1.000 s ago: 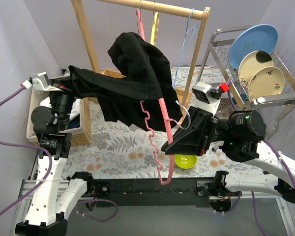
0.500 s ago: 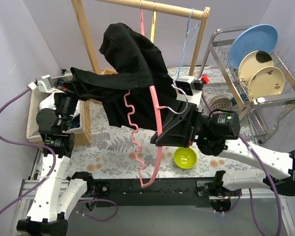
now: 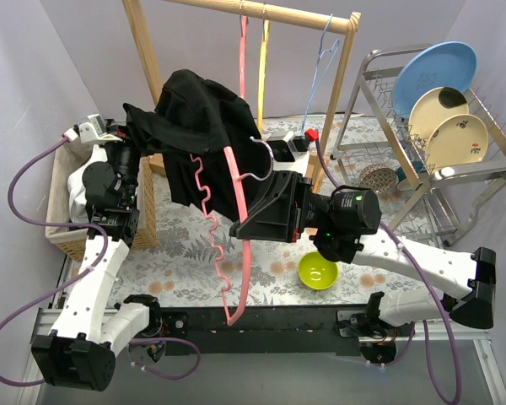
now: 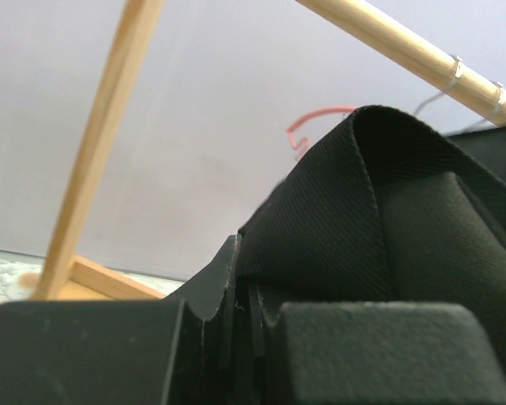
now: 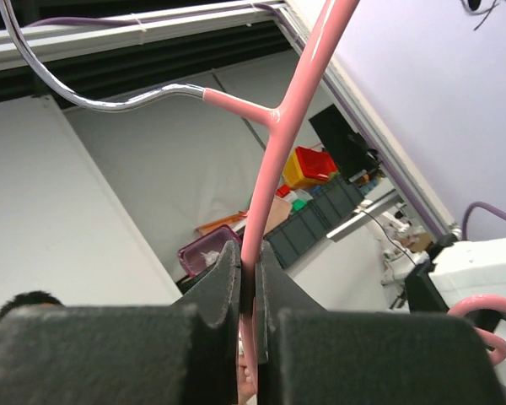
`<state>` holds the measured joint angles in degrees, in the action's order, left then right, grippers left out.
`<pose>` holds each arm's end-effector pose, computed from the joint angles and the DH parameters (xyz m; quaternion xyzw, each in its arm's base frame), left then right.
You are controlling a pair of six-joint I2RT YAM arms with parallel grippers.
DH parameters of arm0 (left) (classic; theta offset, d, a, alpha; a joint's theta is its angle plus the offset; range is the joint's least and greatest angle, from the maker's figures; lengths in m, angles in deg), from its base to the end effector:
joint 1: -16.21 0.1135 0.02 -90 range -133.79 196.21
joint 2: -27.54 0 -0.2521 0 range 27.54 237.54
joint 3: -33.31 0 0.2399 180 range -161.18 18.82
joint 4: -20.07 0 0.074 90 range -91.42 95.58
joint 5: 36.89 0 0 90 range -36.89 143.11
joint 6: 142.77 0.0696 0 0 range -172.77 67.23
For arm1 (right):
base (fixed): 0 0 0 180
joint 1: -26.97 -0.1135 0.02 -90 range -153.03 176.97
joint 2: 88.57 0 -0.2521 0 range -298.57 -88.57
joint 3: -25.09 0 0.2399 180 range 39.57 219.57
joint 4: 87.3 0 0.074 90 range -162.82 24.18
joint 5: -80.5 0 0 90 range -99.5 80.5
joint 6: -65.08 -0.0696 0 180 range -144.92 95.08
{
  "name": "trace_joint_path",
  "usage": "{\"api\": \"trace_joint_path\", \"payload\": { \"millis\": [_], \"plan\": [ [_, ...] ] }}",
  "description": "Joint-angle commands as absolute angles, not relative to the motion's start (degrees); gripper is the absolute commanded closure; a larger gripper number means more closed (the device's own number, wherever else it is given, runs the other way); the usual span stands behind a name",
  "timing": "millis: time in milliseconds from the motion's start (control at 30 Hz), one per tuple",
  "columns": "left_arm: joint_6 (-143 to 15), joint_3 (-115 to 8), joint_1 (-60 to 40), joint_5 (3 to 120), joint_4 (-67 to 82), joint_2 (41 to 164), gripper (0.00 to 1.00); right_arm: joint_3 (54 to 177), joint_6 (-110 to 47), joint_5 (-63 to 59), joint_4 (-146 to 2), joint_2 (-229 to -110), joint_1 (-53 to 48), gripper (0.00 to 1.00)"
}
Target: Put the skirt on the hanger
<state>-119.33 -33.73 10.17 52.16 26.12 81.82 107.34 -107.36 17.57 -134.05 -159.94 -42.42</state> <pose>0.2415 -0.0244 0.4175 -0.2991 0.4993 -0.4775 0.6582 0.0576 0.2431 0.5125 -0.1925 0.2948 0.9215 0.1640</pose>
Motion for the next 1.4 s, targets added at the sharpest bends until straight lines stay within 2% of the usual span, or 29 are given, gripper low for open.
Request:
{"api": "trace_joint_path", "payload": {
  "millis": [0,100,200,233,267,300,367,400,467,500,667,833,967,1067,1133,1233,1367],
  "plan": [
    [-113.42,-39.35,11.11,40.56,21.85,85.45,1.0,113.75,-100.16,21.62,-140.23,-152.47,-43.34,0.99],
    [-113.84,-44.0,13.12,38.87,19.39,89.57,1.0,113.93,-97.01,22.58,-136.13,-150.02,-43.34,0.99],
    [-115.7,-50.41,14.71,52.27,15.43,90.64,1.0,113.84,-88.75,22.58,-123.16,-147.29,-43.43,0.99],
    [-116.13,-51.05,14.72,64.32,16.38,90.21,0.92,113.84,-86.56,22.5,-120.57,-147.02,-43.43,0.99],
    [-116.92,-51.14,14.72,69.06,17.18,89.6,0.63,113.93,-83.92,22.58,-116.71,-147.01,-43.26,0.99],
    [-117.45,-51.31,14.72,73.98,17.53,88.81,0.57,114.02,-82.94,22.58,-115.28,-147.01,-43.17,0.99],
    [-117.02,-50.88,14.8,84.07,16.58,85.38,0.52,113.58,-81.79,22.67,-113.96,-146.93,-42.82,0.99],
    [-116.32,-50.35,14.72,85.79,15.44,83.89,0.43,113.4,-81.35,22.5,-113.34,-146.75,-42.73,0.99],
    [-112.37,-48.16,14.72,89.12,10.37,78.36,0.32,114.19,-79.43,21.1,-109.06,-145.88,-42.55,0.99],
    [-110.88,-47.46,14.72,89.4,8.41,76.25,0.2,114.89,-76.98,20.22,-106.68,-145.7,-42.47,0.99],
    [-98.07,-47.44,14.72,94.14,-9.94,67.28,0.07,120.5,-69.85,13.54,-93.16,-145.25,-42.38,0.99],
    [-92.5,-54.12,14.72,102.57,-23.3,65.59,0.02,124.74,-63.17,9.94,-81.88,-145.35,-42.11,0.99],
    [-93.37,-61.76,14.72,111.36,-25.97,66.73,0.02,125.09,-62.62,10.54,-76.95,-144.99,-42.11,0.99],
    [-99.33,-64.15,14.72,119.71,-19.31,67.44,0.02,125.0,-64.2,12.12,-77.56,-145.78,-42.11,0.99],
    [-106.77,-62.13,14.72,122.09,-8.73,67.62,0.02,123.78,-65.08,13.43,-79.49,-146.13,-42.11,0.99],
    [-111.64,-60.19,14.72,123.5,-1.03,69.45,0.02,123.07,-66.4,13.88,-82.82,-147.1,-42.2,0.99],
    [-112.18,-59.85,14.72,124.05,0.22,72.01,0.02,123.24,-67.02,13.27,-85.03,-149.2,-42.11,0.99]
  ]
}}
